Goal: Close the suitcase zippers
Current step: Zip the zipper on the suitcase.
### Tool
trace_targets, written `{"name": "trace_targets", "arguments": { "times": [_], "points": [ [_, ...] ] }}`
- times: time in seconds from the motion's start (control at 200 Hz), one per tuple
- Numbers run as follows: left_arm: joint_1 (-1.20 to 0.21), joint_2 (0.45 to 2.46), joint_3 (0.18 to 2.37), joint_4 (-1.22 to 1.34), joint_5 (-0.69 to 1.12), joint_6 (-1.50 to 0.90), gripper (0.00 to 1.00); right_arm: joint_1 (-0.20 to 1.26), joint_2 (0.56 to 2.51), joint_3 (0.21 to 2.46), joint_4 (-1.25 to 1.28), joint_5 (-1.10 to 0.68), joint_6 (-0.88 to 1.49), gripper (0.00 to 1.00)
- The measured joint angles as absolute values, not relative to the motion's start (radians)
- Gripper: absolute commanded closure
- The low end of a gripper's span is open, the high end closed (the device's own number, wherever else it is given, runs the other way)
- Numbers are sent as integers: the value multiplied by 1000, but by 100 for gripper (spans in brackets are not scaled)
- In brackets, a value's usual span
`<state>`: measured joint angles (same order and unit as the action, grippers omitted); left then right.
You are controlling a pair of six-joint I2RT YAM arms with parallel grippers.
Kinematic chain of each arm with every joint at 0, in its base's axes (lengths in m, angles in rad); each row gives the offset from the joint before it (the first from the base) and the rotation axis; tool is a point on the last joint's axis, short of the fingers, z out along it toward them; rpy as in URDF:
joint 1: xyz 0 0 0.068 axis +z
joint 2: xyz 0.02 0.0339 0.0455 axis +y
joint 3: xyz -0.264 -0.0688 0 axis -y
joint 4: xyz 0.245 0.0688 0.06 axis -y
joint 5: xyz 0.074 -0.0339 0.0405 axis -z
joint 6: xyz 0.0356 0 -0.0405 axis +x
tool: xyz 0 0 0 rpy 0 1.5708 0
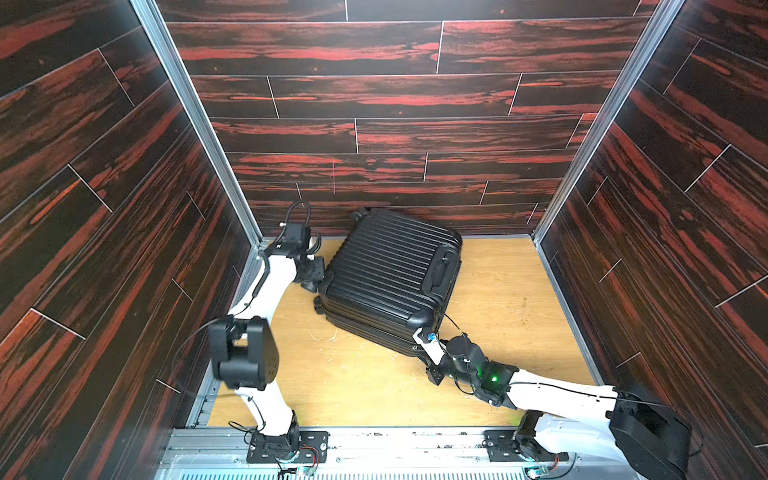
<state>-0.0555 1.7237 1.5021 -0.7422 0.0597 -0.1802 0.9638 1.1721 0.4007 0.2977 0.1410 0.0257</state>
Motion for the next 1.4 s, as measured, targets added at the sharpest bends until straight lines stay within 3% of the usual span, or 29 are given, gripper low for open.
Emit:
{"name": "trace_targets", "arguments": {
  "times": [0.346, 0.817, 1.002, 1.197, 1.403],
  "points": [
    [-107, 1472, 1262, -724, 90, -257, 55, 944, 1139, 398, 237, 203, 23, 100],
    [-187, 1193, 1009, -707, 239, -281, 53, 720, 1193, 431, 259, 168, -29, 100],
    [-205, 1141, 993, -750, 253, -254, 45, 657, 1213, 445, 275, 130, -37, 100],
    [-213, 1048, 994, -778, 227, -99, 43, 631, 1232, 458, 286, 91, -39, 100],
    [-216, 870, 933, -726, 239, 178, 19, 621, 1239, 462, 288, 65, -39, 100]
  ]
}}
